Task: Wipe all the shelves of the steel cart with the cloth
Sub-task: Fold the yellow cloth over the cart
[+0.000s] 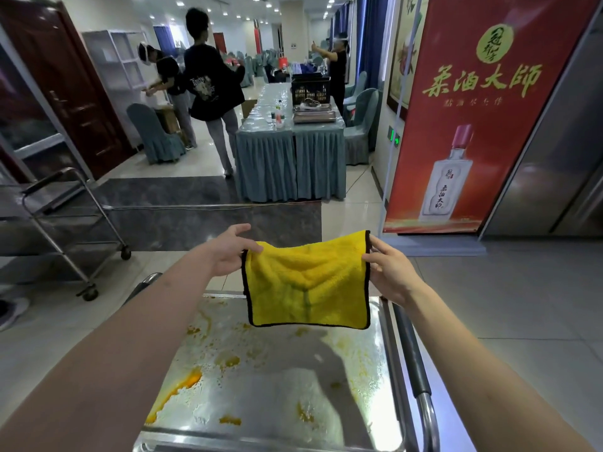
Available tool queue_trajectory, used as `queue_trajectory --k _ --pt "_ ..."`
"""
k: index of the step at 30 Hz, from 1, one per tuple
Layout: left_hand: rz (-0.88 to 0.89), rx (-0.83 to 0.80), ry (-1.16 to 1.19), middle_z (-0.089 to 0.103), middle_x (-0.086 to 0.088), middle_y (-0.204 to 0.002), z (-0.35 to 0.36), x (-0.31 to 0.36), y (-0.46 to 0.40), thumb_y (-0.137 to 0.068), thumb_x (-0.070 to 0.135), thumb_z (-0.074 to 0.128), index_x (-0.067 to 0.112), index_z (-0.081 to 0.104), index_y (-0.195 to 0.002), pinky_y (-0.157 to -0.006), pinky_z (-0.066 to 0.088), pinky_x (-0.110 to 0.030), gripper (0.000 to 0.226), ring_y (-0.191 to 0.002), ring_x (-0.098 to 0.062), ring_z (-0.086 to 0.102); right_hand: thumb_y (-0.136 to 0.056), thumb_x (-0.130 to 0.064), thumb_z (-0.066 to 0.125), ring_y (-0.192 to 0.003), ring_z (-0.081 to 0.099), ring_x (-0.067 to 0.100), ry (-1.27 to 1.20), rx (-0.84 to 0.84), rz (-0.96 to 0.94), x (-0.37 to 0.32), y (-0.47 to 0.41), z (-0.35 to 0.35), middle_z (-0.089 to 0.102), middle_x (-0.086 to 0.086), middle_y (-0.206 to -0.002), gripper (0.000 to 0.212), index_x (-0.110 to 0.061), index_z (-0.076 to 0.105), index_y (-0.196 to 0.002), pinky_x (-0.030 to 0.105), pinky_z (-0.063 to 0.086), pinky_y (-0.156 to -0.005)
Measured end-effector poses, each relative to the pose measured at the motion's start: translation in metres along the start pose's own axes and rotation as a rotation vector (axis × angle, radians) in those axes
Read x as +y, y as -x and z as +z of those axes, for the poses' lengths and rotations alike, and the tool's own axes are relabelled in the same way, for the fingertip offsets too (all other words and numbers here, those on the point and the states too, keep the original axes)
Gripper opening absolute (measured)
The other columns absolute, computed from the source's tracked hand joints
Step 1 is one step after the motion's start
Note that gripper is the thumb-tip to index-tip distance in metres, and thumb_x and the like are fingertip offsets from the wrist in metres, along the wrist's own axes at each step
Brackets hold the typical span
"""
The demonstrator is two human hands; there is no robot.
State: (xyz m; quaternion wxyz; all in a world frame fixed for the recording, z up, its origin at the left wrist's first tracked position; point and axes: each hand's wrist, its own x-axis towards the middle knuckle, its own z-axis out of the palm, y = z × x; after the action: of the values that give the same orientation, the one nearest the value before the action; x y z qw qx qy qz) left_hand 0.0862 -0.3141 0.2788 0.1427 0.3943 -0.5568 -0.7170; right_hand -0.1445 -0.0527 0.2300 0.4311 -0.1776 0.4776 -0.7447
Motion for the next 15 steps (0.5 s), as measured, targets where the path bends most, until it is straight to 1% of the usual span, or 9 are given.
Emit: queue_trajectory --k 2,4,6,7,9,12,13,15 --pt "0.0 -0.073 -0.067 0.052 -0.034 -0.128 -0.002 0.002 0.003 -0.086 -0.021 0.061 0.024 0.041 -0.144 -0.076 0.062 -0.042 0.076 -0.107 -0.04 0.068 -0.101 0.01 0.05 -0.097 0.074 0.025 0.008 0.045 -0.04 -0.001 -0.002 0.0 0.074 0.017 -0.119 0.036 -0.002 0.064 -0.132 0.031 0.062 -0.077" --pt "-0.001 -0.09 -0.16 0.053 -0.03 -0.126 -0.002 0.003 0.007 -0.085 -0.024 0.061 0.022 0.045 -0.141 -0.084 0.061 -0.04 0.074 -0.109 -0.039 0.066 -0.1 0.007 0.056 -0.091 0.075 0.023 -0.001 0.123 -0.055 -0.002 -0.004 -0.003 0.075 0.018 -0.113 0.029 0.002 0.067 -0.126 0.028 0.062 -0.075" --pt "0.007 -0.063 -0.291 0.048 -0.017 -0.132 -0.003 0.002 0.008 -0.082 -0.022 0.068 0.019 0.05 -0.14 -0.09 0.058 -0.04 0.073 -0.121 -0.036 0.058 -0.099 0.007 0.06 -0.09 0.074 0.024 -0.001 0.179 -0.059 -0.004 -0.007 -0.006 0.074 0.019 -0.111 0.026 0.003 0.068 -0.123 0.027 0.062 -0.073" --pt "0.027 -0.026 -0.378 0.045 -0.011 -0.132 -0.006 0.0 0.006 -0.08 -0.019 0.072 0.017 0.053 -0.139 -0.094 0.056 -0.039 0.071 -0.126 -0.032 0.052 -0.098 0.007 0.061 -0.089 0.074 0.024 0.008 0.194 -0.061 -0.005 -0.008 -0.007 0.074 0.019 -0.109 0.024 0.002 0.069 -0.12 0.026 0.062 -0.072" --pt "0.084 0.065 -0.533 0.045 -0.008 -0.127 -0.011 -0.004 0.0 -0.078 -0.012 0.079 0.015 0.057 -0.134 -0.1 0.053 -0.04 0.065 -0.126 -0.025 0.045 -0.098 0.006 0.062 -0.088 0.073 0.024 0.041 0.213 -0.068 -0.007 -0.011 -0.008 0.074 0.017 -0.105 0.019 0.0 0.07 -0.114 0.026 0.062 -0.071" --pt "0.151 0.136 -0.604 0.053 -0.006 -0.124 -0.015 -0.008 -0.005 -0.08 -0.003 0.081 0.015 0.064 -0.121 -0.106 0.049 -0.046 0.048 -0.124 -0.023 0.046 -0.1 0.001 0.063 -0.088 0.069 0.024 0.111 0.228 -0.082 -0.009 -0.016 -0.008 0.072 0.015 -0.101 0.013 -0.004 0.071 -0.108 0.025 0.06 -0.067" --pt "0.179 0.158 -0.623 0.056 -0.007 -0.124 -0.016 -0.009 -0.007 -0.082 -0.001 0.081 0.015 0.066 -0.114 -0.106 0.049 -0.046 0.038 -0.125 -0.024 0.049 -0.1 0.0 0.063 -0.085 0.068 0.023 0.138 0.23 -0.088 -0.01 -0.017 -0.007 0.071 0.013 -0.098 0.011 -0.005 0.07 -0.106 0.025 0.06 -0.065" --pt "0.239 0.21 -0.697 0.063 -0.008 -0.119 -0.015 -0.009 -0.01 -0.086 0.005 0.079 0.016 0.069 -0.1 -0.099 0.051 -0.041 0.021 -0.121 -0.025 0.056 -0.102 -0.003 0.062 -0.078 0.067 0.021 0.208 0.23 -0.094 -0.013 -0.019 -0.004 0.069 0.012 -0.094 0.007 -0.008 0.065 -0.106 0.027 0.059 -0.062"
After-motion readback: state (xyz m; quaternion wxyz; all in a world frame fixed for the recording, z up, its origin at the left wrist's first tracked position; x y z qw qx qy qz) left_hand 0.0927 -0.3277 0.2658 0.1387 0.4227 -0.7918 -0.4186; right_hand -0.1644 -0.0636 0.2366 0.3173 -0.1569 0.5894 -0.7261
